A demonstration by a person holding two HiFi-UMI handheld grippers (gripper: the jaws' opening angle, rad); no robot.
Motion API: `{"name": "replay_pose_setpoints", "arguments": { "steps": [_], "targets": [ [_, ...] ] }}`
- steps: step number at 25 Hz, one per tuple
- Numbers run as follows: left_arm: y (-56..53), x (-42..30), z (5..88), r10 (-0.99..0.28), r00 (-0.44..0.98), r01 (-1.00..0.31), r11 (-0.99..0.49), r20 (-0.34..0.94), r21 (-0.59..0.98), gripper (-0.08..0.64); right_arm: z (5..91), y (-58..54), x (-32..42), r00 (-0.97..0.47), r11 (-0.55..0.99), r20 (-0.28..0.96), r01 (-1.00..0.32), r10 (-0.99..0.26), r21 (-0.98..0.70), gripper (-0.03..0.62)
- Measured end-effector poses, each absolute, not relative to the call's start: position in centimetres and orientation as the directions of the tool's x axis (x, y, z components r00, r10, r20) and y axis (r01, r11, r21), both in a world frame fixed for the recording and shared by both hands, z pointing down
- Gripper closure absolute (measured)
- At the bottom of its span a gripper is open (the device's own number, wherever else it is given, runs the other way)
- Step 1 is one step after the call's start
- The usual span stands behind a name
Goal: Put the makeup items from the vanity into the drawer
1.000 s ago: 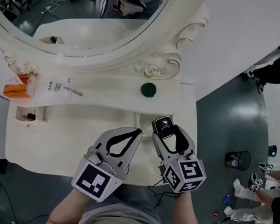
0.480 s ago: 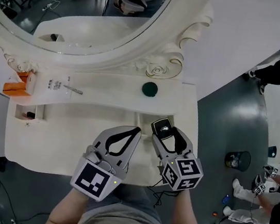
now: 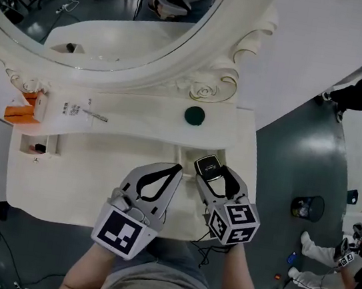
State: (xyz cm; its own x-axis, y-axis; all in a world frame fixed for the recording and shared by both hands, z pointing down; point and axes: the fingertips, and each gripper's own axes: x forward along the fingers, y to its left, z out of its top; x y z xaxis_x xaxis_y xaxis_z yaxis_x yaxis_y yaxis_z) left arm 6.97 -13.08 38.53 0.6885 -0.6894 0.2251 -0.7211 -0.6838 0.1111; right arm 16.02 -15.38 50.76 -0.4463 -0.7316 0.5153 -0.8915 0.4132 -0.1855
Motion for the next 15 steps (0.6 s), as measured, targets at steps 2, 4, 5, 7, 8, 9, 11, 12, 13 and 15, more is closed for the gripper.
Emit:
{"name": "replay_pose_setpoints", "arguments": {
  "steps": [2, 4, 5, 7, 8, 9, 11, 12, 13, 15],
  "targets": [
    [-13.07, 7.00, 38.51, -0.689, 0.689, -0.720, -0.685, 0.225, 0.110, 0.546, 50.70, -15.46, 16.11, -0.442, 0.408, 0.511, -0.894, -0.737, -0.185, 0.256],
    [-13.09, 6.98, 38.54, -0.689, 0.689, -0.720, -0.685, 0.226, 0.109, 0.545, 50.60, -15.65, 16.14, -0.440, 0.403, 0.506, -0.896, -0.742, -0.187, 0.258],
    [-13.10, 6.95, 38.55, -0.689, 0.689, -0.721, -0.685, 0.227, 0.109, 0.546, 50.58, -15.74, 16.13, -0.440, 0.403, 0.506, -0.896, -0.742, -0.187, 0.258],
    [-13.10, 6.92, 38.52, -0.689, 0.688, -0.721, -0.685, 0.228, 0.108, 0.546, 50.51, -15.82, 16.12, -0.439, 0.405, 0.505, -0.896, -0.743, -0.183, 0.259],
    [-13.08, 6.91, 38.50, -0.689, 0.688, -0.721, -0.685, 0.228, 0.108, 0.546, 50.41, -15.81, 16.11, -0.440, 0.406, 0.502, -0.895, -0.744, -0.182, 0.263],
    [-13.07, 6.90, 38.48, -0.688, 0.689, -0.720, -0.685, 0.229, 0.107, 0.546, 50.28, -15.80, 16.10, -0.441, 0.407, 0.498, -0.895, -0.747, -0.182, 0.264],
    [-13.04, 6.90, 38.49, -0.687, 0.690, -0.719, -0.687, 0.230, 0.107, 0.546, 50.12, -15.78, 16.08, -0.441, 0.407, 0.493, -0.895, -0.750, -0.182, 0.264],
    [-13.02, 6.91, 38.52, -0.685, 0.691, -0.718, -0.688, 0.230, 0.107, 0.546, 50.10, -15.78, 16.07, -0.441, 0.407, 0.492, -0.895, -0.751, -0.182, 0.264],
    [-12.99, 6.93, 38.55, -0.684, 0.692, -0.717, -0.689, 0.230, 0.107, 0.546, 50.09, -15.77, 16.06, -0.441, 0.406, 0.490, -0.895, -0.752, -0.182, 0.264],
    [-12.91, 6.99, 38.53, -0.682, 0.695, -0.714, -0.692, 0.228, 0.106, 0.546, 49.98, -15.72, 16.05, -0.442, 0.406, 0.487, -0.895, -0.754, -0.184, 0.266]
  ]
}}
